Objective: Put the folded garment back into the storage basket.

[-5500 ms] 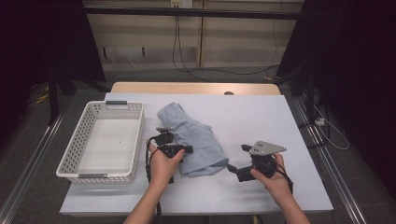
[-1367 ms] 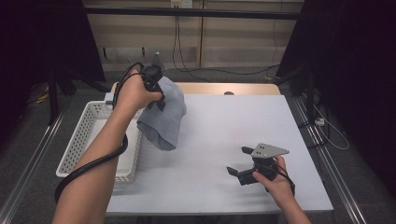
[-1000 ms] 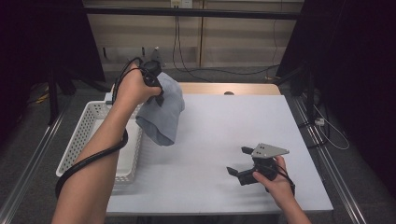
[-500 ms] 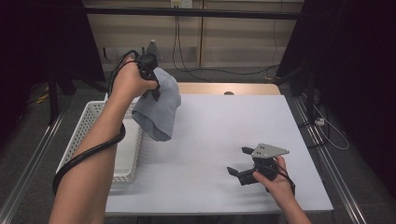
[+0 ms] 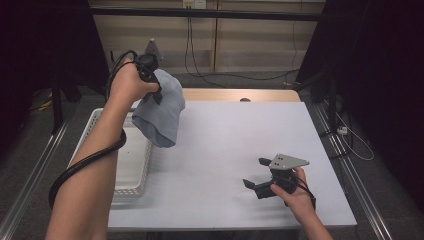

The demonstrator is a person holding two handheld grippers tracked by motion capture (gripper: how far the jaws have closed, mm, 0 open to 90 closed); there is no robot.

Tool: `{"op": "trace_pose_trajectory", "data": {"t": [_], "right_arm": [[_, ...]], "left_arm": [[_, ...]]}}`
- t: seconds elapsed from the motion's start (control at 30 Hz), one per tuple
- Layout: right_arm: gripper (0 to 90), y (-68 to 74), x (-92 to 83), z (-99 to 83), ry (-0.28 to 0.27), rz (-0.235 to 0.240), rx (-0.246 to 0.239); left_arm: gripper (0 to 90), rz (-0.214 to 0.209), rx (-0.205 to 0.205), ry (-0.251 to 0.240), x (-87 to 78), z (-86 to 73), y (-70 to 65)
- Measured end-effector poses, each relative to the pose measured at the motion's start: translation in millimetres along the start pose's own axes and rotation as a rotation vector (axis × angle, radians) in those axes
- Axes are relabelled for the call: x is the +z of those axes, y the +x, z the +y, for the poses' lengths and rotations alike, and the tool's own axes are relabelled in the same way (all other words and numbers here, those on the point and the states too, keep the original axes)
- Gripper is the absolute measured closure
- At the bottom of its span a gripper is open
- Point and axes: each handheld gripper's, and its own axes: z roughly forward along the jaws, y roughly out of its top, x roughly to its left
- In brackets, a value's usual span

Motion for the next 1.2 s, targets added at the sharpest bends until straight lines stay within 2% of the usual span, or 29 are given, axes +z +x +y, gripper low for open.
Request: {"op": "trace_pose_trajectory", "data": {"t": [0.1, 0.3, 0.87, 1.2], "right_arm": [[4.6, 0.2, 0.1, -0.1, 0.001, 0.000, 0.000], [4.6, 0.4, 1.0, -0.6, 0.003, 0.001, -0.002], [4.6, 0.2, 0.7, -0.7, 0.002, 0.002, 0.001], [4.6, 0.4, 1.5, -1.4, 0.007, 0.006, -0.001]], "left_arm": [[73.8, 0.001, -0.023, -0.009, -1.2, -2.7, 7.0], [73.9, 0.005, -0.051, 0.004, -3.2, -6.8, 17.5], [73.9, 0.025, -0.065, 0.027, -22.3, -10.4, 27.8], [73.8, 0.037, -0.085, 0.022, -22.9, -17.3, 40.7]]}}
